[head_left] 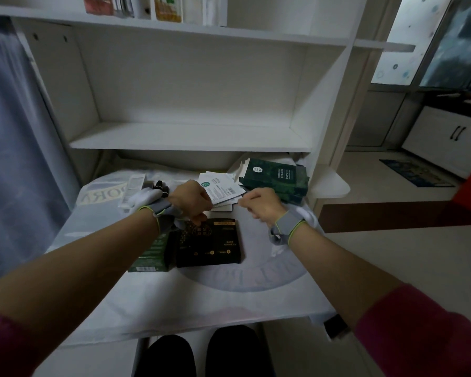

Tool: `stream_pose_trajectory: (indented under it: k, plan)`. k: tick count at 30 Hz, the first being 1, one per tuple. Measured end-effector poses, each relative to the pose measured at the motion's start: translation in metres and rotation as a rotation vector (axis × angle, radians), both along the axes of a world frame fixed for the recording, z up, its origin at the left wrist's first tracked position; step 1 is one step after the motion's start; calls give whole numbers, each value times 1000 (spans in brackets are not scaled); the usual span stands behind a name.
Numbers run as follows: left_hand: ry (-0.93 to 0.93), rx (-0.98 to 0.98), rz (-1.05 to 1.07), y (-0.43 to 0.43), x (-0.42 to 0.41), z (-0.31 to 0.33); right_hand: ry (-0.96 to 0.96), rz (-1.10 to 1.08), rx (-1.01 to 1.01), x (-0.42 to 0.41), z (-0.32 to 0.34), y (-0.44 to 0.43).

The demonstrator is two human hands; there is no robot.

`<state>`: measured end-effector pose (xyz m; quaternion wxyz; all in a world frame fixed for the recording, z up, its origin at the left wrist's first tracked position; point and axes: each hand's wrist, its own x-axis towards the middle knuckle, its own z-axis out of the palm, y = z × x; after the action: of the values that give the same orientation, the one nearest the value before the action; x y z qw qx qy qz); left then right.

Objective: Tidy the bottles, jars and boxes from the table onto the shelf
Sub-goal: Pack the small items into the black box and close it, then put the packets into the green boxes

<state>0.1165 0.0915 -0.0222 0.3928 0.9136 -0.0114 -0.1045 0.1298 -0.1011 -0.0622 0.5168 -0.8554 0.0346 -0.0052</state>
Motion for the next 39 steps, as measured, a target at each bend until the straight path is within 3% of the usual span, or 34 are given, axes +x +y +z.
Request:
stream_pose_trajectory:
  k: [9,15,21,39]
  plan:
    - [-24,47,-23,-10,25,9,-104,-49,53,24,8,-11]
    - [-173,525,-109,-2,47,-1,45,23,-8,40,-3,-1]
    - [-195,741,-236,8,65,-26,80,59,-42,49,-16,10]
    - [-225,873,-413,14,77,-30,-59,-222,91,48,-33,20]
